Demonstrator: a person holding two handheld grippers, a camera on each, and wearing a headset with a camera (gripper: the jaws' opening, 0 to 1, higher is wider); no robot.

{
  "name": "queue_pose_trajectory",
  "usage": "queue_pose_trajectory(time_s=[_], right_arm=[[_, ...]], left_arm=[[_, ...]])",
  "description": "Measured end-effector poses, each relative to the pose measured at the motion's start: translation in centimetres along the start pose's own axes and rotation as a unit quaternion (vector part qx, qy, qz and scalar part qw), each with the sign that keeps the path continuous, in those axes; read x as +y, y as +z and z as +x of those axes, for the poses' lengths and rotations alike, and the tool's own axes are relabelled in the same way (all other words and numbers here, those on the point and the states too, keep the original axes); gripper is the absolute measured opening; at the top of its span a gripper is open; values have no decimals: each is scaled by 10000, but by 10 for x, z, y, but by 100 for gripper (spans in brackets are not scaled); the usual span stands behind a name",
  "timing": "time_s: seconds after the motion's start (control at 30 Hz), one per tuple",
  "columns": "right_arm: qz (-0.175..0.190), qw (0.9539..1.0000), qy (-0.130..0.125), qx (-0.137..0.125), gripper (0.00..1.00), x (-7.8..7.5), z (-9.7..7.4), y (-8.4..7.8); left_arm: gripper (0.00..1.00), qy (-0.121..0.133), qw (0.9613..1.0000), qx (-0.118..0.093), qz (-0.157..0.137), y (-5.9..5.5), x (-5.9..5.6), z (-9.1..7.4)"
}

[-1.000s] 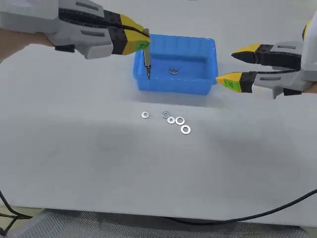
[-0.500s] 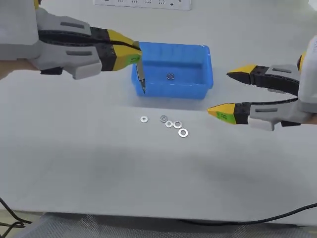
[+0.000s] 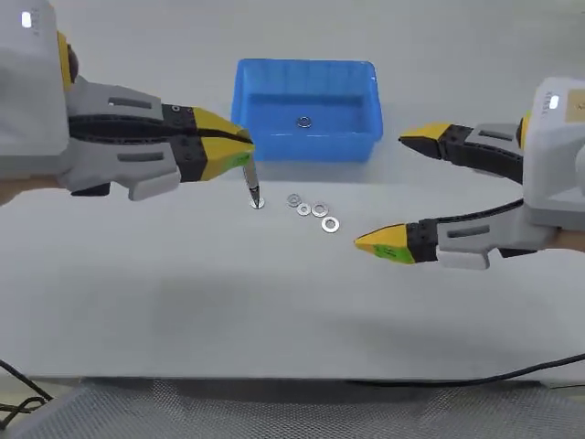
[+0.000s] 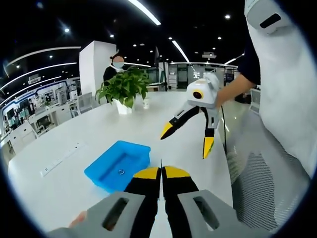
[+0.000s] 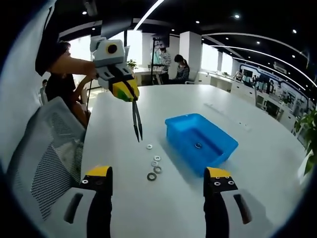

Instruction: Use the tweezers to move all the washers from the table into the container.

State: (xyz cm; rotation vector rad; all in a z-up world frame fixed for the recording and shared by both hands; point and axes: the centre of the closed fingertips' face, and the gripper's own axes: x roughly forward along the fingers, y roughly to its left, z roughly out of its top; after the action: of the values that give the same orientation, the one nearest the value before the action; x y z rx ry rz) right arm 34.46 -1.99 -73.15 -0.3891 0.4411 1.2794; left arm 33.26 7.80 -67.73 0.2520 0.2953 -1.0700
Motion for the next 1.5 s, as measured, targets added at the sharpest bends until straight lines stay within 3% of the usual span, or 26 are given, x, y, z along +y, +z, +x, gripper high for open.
queue_pose_trajectory(time_s=[0.3, 0.6, 0.87, 1.13, 1.5], right_arm=[[100, 9998, 107, 128, 76, 8, 4, -12], [248, 9991, 243, 233, 79, 12, 9, -18], [247, 9988, 280, 304, 78, 14, 10, -24], [372, 9988, 249, 183, 76, 10, 11, -20], [386, 9986, 287, 224, 74, 10, 11, -20]], left_arm=[[5, -38, 10000, 32, -59, -2, -5, 6], [5, 74, 9999, 58, 82, -3, 8, 10], [5, 22, 10000, 60, 47, -9, 10, 17], [5, 29, 9999, 118, 18, -14, 8, 19], [5, 33, 10000, 89, -30, -17, 11, 20]])
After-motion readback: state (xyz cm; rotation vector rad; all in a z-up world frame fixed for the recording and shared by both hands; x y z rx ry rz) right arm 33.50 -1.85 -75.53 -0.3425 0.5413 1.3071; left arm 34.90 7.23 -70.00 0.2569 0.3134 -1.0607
